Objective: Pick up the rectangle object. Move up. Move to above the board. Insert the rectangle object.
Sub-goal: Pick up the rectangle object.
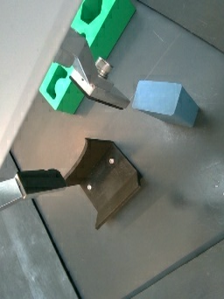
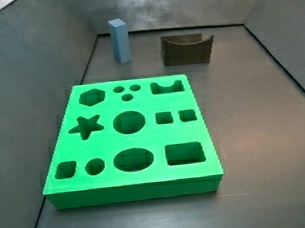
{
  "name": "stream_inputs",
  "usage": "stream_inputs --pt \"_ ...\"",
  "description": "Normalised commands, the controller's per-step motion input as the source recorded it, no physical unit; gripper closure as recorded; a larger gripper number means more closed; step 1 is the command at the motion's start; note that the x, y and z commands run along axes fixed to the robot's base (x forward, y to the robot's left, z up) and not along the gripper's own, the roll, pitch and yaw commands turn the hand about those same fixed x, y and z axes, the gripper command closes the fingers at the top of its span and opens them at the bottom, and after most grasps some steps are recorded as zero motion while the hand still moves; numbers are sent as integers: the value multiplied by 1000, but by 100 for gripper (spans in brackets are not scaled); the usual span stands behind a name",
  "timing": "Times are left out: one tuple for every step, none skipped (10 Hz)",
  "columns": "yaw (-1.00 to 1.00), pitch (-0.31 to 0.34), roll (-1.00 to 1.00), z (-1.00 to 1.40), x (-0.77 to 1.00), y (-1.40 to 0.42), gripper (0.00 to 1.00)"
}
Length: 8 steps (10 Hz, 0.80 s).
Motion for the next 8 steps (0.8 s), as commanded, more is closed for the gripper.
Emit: stream_inputs --pt "14 -29 0 -146 0 -160 0" --pt "283 -157 17 -417 -257 -423 0" --pt "460 -186 20 -437 -294 -451 0" --pt "577 -174 0 -454 -223 -429 0" --pt "694 -146 0 -449 -123 -349 0" --pt "749 -140 0 -426 -69 -226 0" --pt "706 -107 0 -389 -9 -126 0" --pt "597 -124 -16 -354 -123 0 0"
